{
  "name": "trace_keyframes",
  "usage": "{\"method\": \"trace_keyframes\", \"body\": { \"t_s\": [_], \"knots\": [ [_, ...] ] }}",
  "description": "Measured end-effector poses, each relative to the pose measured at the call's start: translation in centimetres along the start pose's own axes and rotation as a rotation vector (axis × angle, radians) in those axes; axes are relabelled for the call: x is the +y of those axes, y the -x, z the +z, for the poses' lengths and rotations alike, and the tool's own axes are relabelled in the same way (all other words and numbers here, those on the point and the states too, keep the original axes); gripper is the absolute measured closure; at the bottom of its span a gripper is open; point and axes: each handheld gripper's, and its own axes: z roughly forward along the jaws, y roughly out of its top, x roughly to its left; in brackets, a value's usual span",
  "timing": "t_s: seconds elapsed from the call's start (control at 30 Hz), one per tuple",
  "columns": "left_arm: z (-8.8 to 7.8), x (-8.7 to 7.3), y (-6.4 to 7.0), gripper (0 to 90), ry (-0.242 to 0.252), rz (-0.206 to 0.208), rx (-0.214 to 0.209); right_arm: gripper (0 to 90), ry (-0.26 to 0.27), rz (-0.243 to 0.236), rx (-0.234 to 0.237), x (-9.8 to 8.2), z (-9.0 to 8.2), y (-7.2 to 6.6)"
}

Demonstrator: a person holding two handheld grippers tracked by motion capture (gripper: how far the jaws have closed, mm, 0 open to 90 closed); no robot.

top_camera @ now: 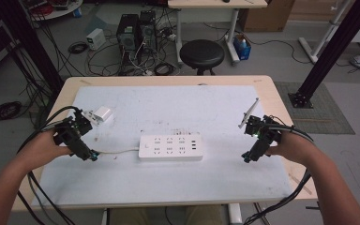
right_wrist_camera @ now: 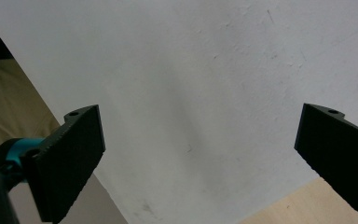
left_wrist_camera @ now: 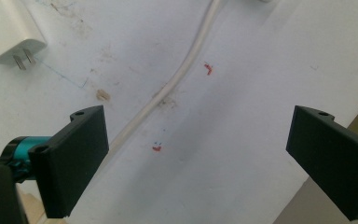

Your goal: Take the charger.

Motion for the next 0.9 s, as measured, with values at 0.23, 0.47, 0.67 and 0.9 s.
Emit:
{"method": "trace_keyframes", "body": {
  "t_s": [0.23, 0.47, 0.67, 0.9],
  "knots": [
    [-0.1, -0.2, -0.2, 5.5, -0.006, 0.000, 0.005, 0.9, -0.001, -0.002, -0.003, 0.0, 0.0, -0.1],
    [-0.5, 0.0, -0.8, 5.5, 0.027, -0.045, 0.027, 0.9, 0.012, -0.002, 0.000, 0.3, 0.0, -0.2],
    [-0.4, 0.2, -2.0, 5.5, 0.061, -0.122, 0.059, 0.9, 0.025, -0.001, 0.014, 0.6, 0.3, -0.2],
    [-0.4, 0.5, -3.6, 5.5, 0.112, -0.205, 0.089, 0.9, 0.034, 0.016, 0.016, 0.8, 0.8, 0.1]
  ]
}}
